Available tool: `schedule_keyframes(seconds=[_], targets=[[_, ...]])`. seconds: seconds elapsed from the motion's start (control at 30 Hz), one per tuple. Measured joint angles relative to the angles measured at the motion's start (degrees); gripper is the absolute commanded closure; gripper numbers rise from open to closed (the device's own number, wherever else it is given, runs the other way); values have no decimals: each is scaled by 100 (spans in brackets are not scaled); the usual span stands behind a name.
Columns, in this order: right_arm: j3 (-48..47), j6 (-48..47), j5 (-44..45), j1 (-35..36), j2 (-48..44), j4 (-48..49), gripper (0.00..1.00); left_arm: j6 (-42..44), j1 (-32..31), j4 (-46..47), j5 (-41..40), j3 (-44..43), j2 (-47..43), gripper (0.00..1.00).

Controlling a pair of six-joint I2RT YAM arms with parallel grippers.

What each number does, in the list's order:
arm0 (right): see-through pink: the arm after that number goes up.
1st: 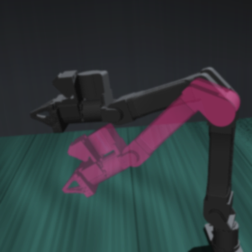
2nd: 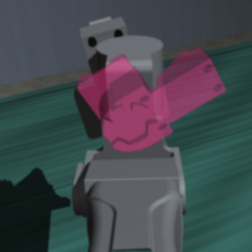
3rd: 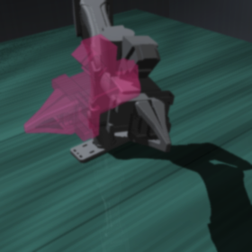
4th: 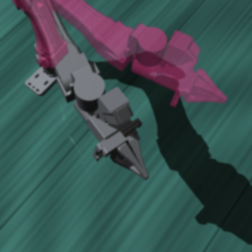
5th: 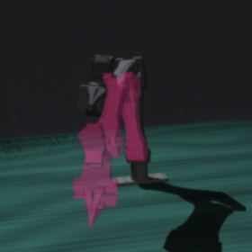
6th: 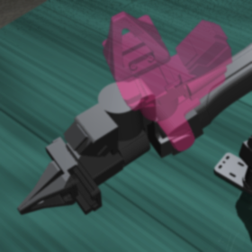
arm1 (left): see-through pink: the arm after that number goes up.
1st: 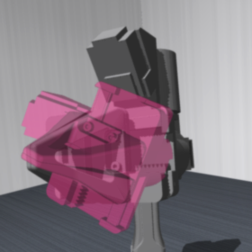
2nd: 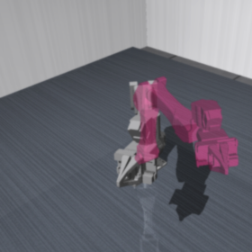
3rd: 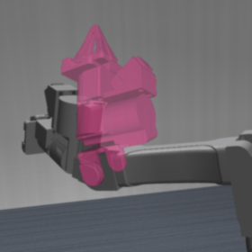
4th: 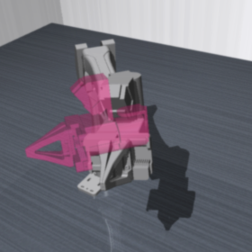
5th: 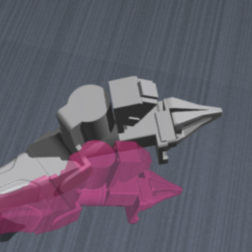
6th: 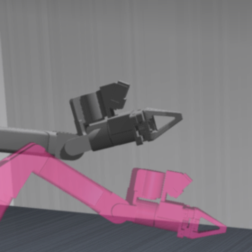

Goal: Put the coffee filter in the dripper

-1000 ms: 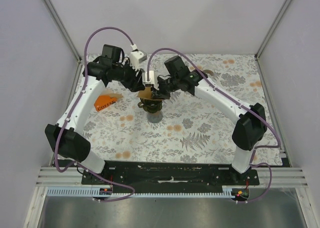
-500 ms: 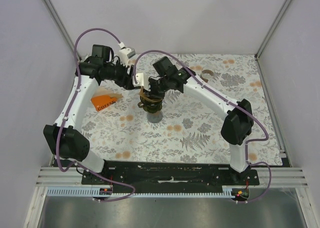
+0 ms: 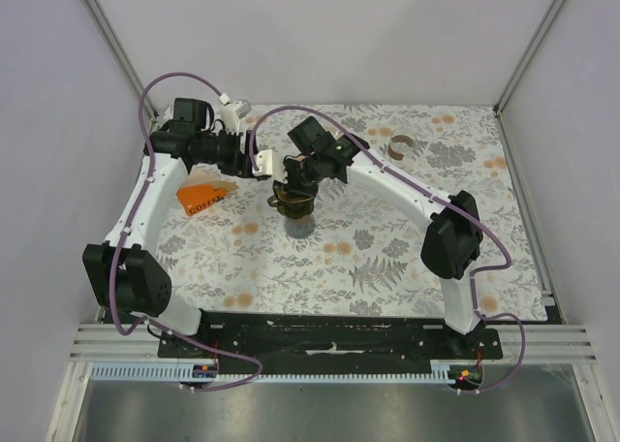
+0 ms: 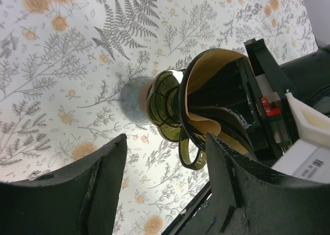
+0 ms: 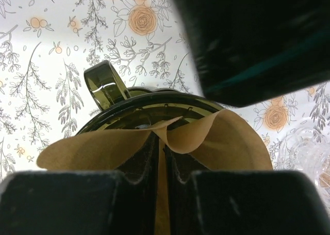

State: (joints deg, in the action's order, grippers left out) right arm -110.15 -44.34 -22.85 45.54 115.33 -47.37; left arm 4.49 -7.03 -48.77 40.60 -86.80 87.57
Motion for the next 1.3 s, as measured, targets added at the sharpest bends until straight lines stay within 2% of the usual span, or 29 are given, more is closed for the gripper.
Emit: schedule_keyframes(seconds=[0.47, 0.93, 1.13, 1.3], targets=[[-9, 37, 92, -7, 0, -50, 82, -433, -85, 343, 168, 428, -9, 31], [214, 116, -20, 92, -280, 686, 75, -798, -59, 619, 354, 435, -11, 32], [280, 120, 2, 133, -372, 745, 75, -787, -157, 667, 299, 605, -55, 46], [330, 120, 70, 136, -398, 765, 75, -767, -280, 675, 138, 660, -57, 50]])
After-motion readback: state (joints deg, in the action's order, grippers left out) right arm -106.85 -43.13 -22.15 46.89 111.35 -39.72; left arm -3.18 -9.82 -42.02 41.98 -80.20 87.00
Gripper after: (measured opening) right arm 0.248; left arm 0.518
